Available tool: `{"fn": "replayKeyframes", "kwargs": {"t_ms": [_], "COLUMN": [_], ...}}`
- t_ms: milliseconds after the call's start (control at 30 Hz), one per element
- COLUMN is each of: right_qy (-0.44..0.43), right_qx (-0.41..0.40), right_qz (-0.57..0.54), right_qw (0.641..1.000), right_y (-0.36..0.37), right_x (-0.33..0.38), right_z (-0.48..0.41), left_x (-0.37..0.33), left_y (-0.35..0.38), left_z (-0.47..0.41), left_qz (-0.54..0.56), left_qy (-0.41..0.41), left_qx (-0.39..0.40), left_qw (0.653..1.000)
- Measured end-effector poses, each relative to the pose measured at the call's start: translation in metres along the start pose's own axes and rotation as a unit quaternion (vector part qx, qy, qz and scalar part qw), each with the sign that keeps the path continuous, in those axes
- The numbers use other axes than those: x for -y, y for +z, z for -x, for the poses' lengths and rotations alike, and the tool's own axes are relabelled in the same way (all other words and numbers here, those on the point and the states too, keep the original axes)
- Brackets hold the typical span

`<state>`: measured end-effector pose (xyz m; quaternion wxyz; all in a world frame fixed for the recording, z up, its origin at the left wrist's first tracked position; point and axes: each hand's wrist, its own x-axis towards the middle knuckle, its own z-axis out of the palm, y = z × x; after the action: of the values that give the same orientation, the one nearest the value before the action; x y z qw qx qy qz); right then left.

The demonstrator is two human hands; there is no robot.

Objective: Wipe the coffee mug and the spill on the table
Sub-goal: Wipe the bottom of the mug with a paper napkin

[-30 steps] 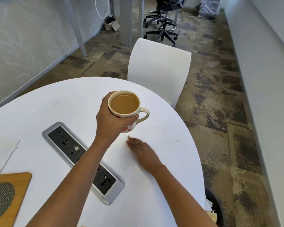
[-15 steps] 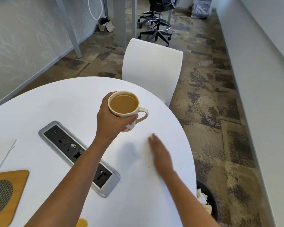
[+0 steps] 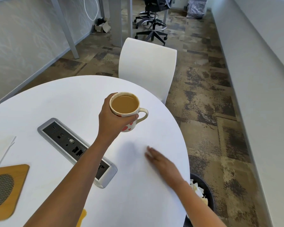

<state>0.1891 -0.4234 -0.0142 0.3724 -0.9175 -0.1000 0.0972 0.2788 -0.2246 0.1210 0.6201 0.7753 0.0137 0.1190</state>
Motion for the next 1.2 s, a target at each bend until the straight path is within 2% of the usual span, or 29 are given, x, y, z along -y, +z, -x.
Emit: {"fn": "replayKeyframes", "kwargs": {"t_ms": [67, 200, 267, 300, 333, 367, 433, 467, 500, 600, 700, 833, 1000, 1200], "right_qy": [0.021, 0.114, 0.160, 0.204, 0.255, 0.295, 0.298, 0.283, 0.265, 0.225, 0.233, 0.204, 0.164, 0.184], "right_qx": [-0.039, -0.070, -0.145, -0.210, -0.280, -0.327, -0.333, -0.322, -0.316, -0.296, -0.266, -0.242, -0.208, -0.234], "right_qz": [0.068, 0.109, 0.081, 0.011, -0.119, -0.286, -0.568, -0.645, -0.693, -0.775, -0.815, -0.847, -0.850, -0.832], "right_qw": [0.997, 0.985, 0.973, 0.956, 0.918, 0.851, 0.691, 0.633, 0.591, 0.510, 0.459, 0.428, 0.456, 0.469], "right_y": [-0.017, -0.042, -0.049, -0.051, -0.054, -0.060, -0.069, -0.072, -0.074, -0.075, -0.074, -0.071, -0.069, -0.069], "right_x": [-0.017, -0.036, -0.036, -0.034, -0.028, -0.023, -0.017, -0.017, -0.015, -0.005, 0.003, 0.006, 0.008, 0.007], "right_z": [-0.003, -0.021, -0.035, -0.042, -0.050, -0.058, -0.071, -0.074, -0.076, -0.077, -0.081, -0.087, -0.095, -0.101], "left_x": [0.003, 0.009, 0.014, 0.016, 0.019, 0.022, 0.029, 0.032, 0.036, 0.047, 0.056, 0.067, 0.078, 0.088], "left_y": [0.000, 0.002, 0.005, 0.007, 0.009, 0.011, 0.015, 0.018, 0.021, 0.029, 0.036, 0.043, 0.049, 0.052], "left_z": [0.002, 0.004, 0.004, 0.004, 0.005, 0.005, 0.004, 0.004, 0.004, 0.002, 0.001, -0.002, -0.004, -0.003], "left_qz": [0.005, 0.013, 0.014, 0.014, 0.012, 0.010, 0.011, 0.012, 0.011, 0.010, 0.010, 0.009, 0.005, 0.003], "left_qy": [-0.006, -0.018, -0.028, -0.032, -0.035, -0.038, -0.048, -0.055, -0.062, -0.081, -0.093, -0.101, -0.120, -0.123], "left_qx": [0.003, 0.010, 0.010, 0.009, 0.008, 0.008, 0.014, 0.017, 0.019, 0.025, 0.031, 0.037, 0.036, 0.039], "left_qw": [1.000, 1.000, 0.999, 0.999, 0.999, 0.999, 0.999, 0.998, 0.998, 0.996, 0.995, 0.994, 0.992, 0.992]}}
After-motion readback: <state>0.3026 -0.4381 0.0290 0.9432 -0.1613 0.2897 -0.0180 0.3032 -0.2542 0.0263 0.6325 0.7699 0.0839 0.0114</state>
